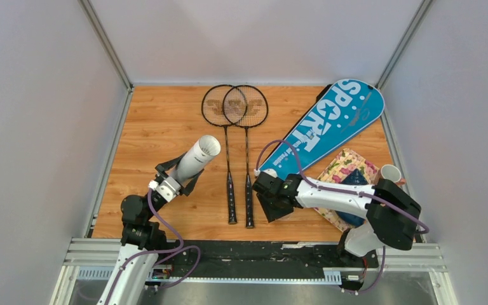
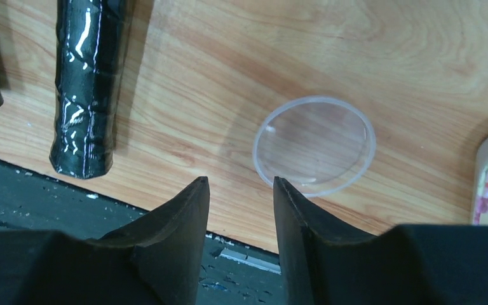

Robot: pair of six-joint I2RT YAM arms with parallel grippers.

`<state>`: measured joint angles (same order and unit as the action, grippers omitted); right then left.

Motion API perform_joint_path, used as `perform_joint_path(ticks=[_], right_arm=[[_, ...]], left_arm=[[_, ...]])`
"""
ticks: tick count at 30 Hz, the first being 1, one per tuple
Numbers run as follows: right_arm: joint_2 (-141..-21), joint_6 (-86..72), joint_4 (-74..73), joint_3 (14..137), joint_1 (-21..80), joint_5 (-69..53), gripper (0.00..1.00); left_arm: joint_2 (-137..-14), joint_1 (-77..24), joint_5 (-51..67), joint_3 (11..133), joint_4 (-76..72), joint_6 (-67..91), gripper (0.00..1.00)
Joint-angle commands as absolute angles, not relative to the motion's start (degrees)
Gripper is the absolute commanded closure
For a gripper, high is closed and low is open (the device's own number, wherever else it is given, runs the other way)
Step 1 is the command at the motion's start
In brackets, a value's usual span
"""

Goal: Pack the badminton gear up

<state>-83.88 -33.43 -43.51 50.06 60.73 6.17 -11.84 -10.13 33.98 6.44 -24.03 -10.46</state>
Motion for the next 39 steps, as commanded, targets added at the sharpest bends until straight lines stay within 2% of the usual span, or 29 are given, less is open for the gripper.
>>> perform_joint_path(ticks=[1, 12, 17, 18, 20, 26, 30, 39], right_arm=[[-86.0, -33.6, -39.3, 51.1, 60.8, 6.1, 0.56], [-89.5, -33.3, -35.9, 48.3, 61.1, 8.9, 0.74], [-89.6, -33.8, -37.4, 48.9, 61.7, 14.9, 0.9], [-89.4, -33.7, -37.7, 49.1, 61.9, 16.3, 0.96], [-87.3, -32.7, -38.3, 50.0, 62.1, 16.6, 1.0], [-75.3, -26.3, -38.4, 56.6, 61.2, 10.9, 1.0], [-69.4, -22.4, -38.0, 66.0, 57.5, 0.9, 1.0], [-73.9, -21.4, -40.0, 91.5, 54.2, -15.5, 1.0]], left_arm=[[-12.0, -10.0, 32.8, 6.5, -17.8, -8.2, 0.96], [-12.4, -10.0, 33.0, 6.5, -17.9, -8.2, 0.96], [-12.7, -10.0, 33.0, 6.6, -18.2, -7.7, 0.96], [-12.7, -10.0, 33.0, 6.6, -18.4, -7.6, 0.96], [-12.8, -10.0, 33.0, 6.7, -18.8, -6.9, 0.96], [-14.9, -10.0, 35.2, 11.2, -13.6, -7.0, 0.96], [-13.4, -10.0, 37.5, 9.7, -13.8, -7.4, 0.96], [-9.6, -10.0, 38.8, 6.0, -18.3, -7.1, 0.96]])
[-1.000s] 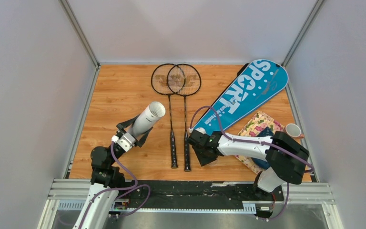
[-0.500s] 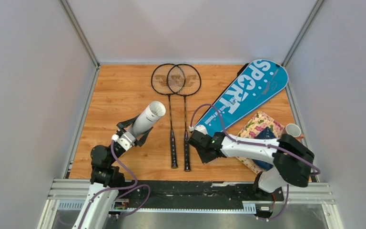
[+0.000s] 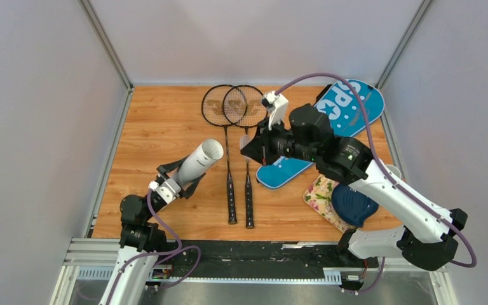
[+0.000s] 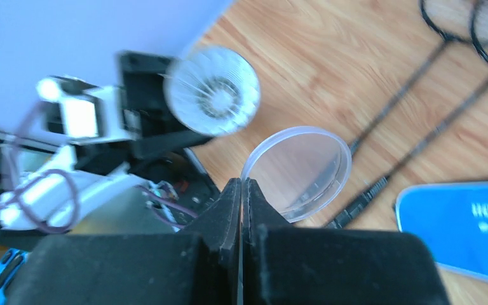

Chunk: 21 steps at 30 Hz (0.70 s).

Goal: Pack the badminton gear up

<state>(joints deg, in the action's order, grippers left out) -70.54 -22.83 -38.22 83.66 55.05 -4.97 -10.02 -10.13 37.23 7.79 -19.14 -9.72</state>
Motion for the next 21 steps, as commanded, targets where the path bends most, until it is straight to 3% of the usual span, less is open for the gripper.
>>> perform_joint_path(ticks=[1, 21], right_arm=[[-74.4, -22.1, -40.2, 92.7, 54.2, -16.4, 1.0], [-83.8, -25.6, -39.8, 100.9, 54.2, -26.0, 1.0]], left_arm=[[-9.6, -10.0, 39.1, 5.8, -18.7, -6.6, 0.96], [-9.9, -10.0, 40.6, 5.2, -18.8, -6.5, 0.96]])
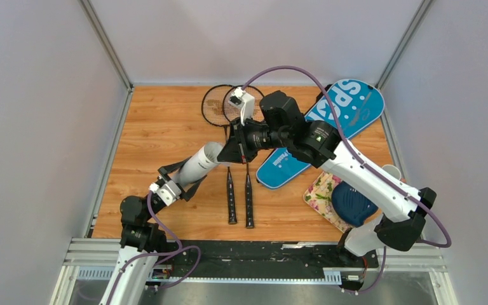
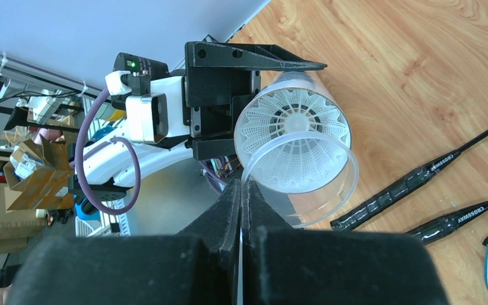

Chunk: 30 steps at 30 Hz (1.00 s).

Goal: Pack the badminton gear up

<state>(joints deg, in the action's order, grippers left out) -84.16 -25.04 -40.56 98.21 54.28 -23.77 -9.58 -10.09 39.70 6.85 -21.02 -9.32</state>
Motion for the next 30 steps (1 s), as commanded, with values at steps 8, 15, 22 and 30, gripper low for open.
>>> perform_joint_path(ticks=[8, 15, 22, 30], right_arm=[[-86.5, -25.3, -40.3, 103.6, 54.3, -28.3, 1.0], [-88.4, -25.1, -42.2, 105.4, 54.3, -27.5, 1.0], [-89.6, -25.0, -43.9, 105.5, 54.2, -26.1, 1.0], [-91.7, -25.2, -46.5, 107.0, 54.2, -26.7, 1.0]], left_arm=[[-10.1, -10.0, 41.0, 5.2, -18.7, -6.4, 0.96], [-10.0, -10.0, 40.9, 5.2, -18.6, -6.5, 0.96], [-9.9, -10.0, 41.0, 5.2, -18.7, -6.2, 0.96], [-9.8, -10.0, 41.0, 5.1, -18.7, -6.2, 0.96]])
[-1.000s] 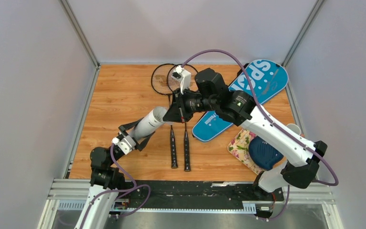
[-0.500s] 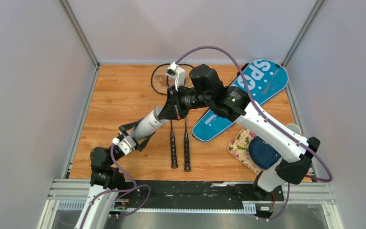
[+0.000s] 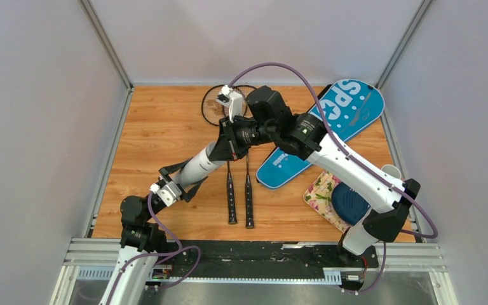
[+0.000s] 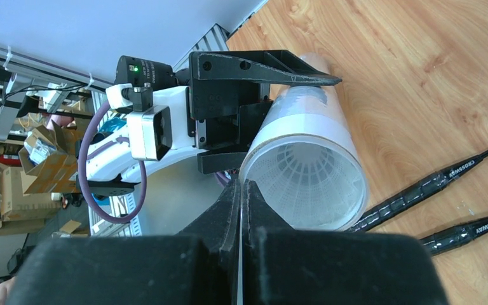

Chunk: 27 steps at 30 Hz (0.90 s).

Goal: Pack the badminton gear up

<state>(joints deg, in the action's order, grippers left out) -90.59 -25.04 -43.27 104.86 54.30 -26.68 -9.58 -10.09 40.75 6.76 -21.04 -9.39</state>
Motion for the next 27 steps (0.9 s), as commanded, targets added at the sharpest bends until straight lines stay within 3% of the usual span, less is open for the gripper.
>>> perform_joint_path(ticks=[1, 27], right_arm=[[-91.9, -25.1, -47.0, 107.2, 54.2, -27.1, 1.0], [-98.2, -24.2, -52.0, 109.6, 53.7, -39.5, 1.0]], left_arm=[[-9.8, -10.1, 40.9, 5.1, -18.8, -6.2, 0.96], [-9.6, -10.0, 42.5, 4.7, -20.0, -5.5, 0.96]])
